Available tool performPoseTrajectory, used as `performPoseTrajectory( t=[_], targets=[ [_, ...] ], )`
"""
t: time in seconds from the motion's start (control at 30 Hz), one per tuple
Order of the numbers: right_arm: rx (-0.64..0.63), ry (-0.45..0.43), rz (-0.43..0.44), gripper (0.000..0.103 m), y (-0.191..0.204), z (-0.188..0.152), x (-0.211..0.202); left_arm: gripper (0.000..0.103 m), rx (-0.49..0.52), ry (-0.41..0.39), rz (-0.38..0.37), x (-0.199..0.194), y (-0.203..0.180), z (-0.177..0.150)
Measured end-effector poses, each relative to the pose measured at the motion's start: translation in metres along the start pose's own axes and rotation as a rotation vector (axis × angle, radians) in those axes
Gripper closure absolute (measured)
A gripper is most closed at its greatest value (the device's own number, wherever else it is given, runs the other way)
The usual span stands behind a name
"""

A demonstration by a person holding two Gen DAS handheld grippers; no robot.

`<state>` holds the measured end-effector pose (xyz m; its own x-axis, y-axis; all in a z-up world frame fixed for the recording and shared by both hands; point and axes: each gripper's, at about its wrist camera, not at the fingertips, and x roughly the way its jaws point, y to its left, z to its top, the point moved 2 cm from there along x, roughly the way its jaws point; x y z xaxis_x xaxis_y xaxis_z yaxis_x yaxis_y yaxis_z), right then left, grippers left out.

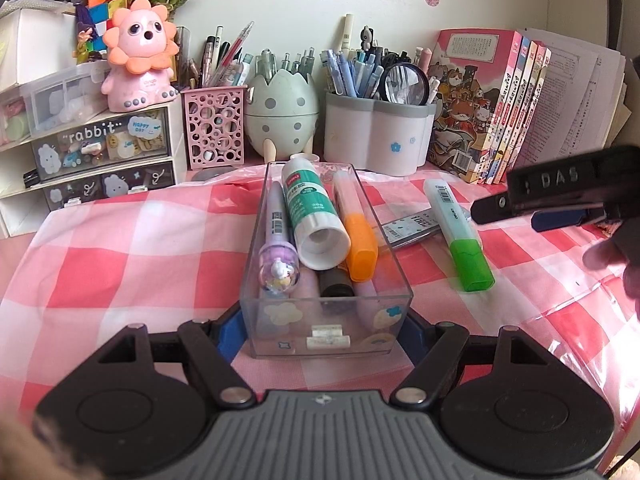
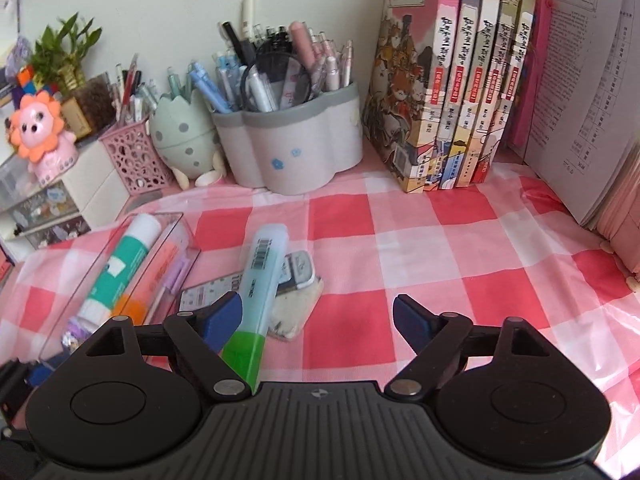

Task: Organize stationery
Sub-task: 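Withdraw the right tool to the green-capped highlighter, then close the right tool on the green-capped highlighter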

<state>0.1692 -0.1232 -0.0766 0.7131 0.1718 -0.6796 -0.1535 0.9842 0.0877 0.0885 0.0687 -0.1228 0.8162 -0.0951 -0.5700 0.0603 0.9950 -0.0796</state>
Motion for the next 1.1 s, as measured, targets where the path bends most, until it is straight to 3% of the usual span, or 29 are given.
performPoseTrajectory(
  t=[0.3, 0.43, 1.1],
  targets=[
    [-0.186, -0.095, -0.019, 0.029, 0.036, -0.031, 0.005, 0.053, -0.002, -0.001, -0.002, 0.000, 0.000, 0.000],
    [-0.187, -0.097, -0.014, 0.042, 0.041, -0.029, 0.010, 0.053, -0.002, -0.001, -0.001, 0.000, 0.000, 0.000],
    [-0.232, -0.122, -0.080, 0.069, 0.047, -0.029, 0.012, 0.053, -0.001, -0.001, -0.002, 0.000, 0.000, 0.000]
  ],
)
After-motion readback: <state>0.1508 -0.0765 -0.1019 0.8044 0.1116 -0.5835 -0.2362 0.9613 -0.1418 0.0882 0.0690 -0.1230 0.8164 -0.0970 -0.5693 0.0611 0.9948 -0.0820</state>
